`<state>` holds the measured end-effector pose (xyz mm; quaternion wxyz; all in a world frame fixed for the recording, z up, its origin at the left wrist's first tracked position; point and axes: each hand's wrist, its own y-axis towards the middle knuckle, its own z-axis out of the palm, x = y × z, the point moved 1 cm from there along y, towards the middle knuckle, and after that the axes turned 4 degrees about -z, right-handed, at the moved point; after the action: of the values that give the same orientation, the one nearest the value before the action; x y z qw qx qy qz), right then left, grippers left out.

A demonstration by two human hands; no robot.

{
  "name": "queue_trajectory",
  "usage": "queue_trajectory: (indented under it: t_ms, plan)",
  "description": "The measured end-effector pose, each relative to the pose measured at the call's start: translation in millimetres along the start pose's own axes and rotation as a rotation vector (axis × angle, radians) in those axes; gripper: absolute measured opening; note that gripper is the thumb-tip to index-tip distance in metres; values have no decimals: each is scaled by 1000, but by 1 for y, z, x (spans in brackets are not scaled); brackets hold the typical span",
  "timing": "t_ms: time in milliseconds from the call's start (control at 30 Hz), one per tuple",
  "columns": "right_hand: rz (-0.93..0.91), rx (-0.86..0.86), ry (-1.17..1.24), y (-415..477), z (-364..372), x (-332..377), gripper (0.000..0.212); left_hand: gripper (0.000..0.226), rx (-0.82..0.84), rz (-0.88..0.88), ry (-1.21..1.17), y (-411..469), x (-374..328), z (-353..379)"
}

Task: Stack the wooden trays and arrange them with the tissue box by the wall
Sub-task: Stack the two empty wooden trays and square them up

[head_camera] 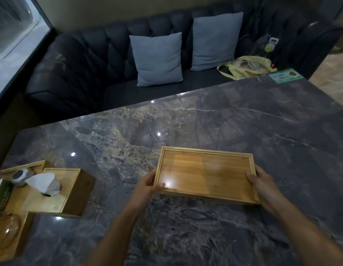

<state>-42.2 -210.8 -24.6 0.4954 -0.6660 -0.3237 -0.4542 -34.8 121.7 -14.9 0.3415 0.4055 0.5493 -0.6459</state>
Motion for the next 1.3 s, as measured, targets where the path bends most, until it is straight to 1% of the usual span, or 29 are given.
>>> queue_trajectory:
  t_ms: [67,133,167,200,267,300,333,367,400,433,467,533,633,800,967,1100,1200,1267,1300]
  plan:
    - [-10,-3,-6,-1,1,1,27,61,42,15,38,-1,3,-4]
    - [-42,9,-41,-4,1,5,24,76,103,34,121,-3,5,-8]
    - [-66,27,-68,-8,0,7,24,81,126,46,161,-3,6,-9]
    - [-97,53,-83,-12,-2,8,29,83,129,68,197,-4,9,-10]
    - [-152,125,-92,-23,-9,7,48,79,46,117,271,-2,15,-11]
    - [-158,171,-120,-28,-14,3,64,74,-14,137,315,-2,17,-11]
    - [-152,223,-179,-33,-19,-2,85,67,-69,152,374,-1,17,-10]
    - [-142,272,-265,-37,-23,-8,105,59,-110,162,447,-1,17,-9]
    - [-142,311,-351,-41,-26,-14,119,52,-137,164,521,-1,17,-9]
    - [-160,332,-414,-43,-28,-18,127,46,-153,161,582,-1,17,-8]
    - [-186,327,-463,-43,-30,-21,129,43,-166,156,623,-1,16,-9]
    - [-232,261,-559,-44,-30,-22,125,41,-183,141,666,0,15,-9]
    - [-310,180,-634,-44,-29,-23,111,40,-200,134,677,-1,14,-8]
    - [-375,205,-655,-50,-25,-23,90,34,-250,136,727,-2,10,-8]
    - [-369,129,-720,-53,-20,-28,84,31,-262,125,710,-5,9,-6]
    - [-460,97,-777,-54,-17,-27,70,30,-299,142,775,-5,10,-3]
    - [-446,107,-761,-52,-18,-28,69,30,-300,135,751,-6,13,-5]
    - [-403,146,-673,-51,-21,-26,77,35,-250,115,696,-7,12,-7]
    - [-370,172,-640,-50,-23,-24,82,42,-208,114,657,-7,10,-7]
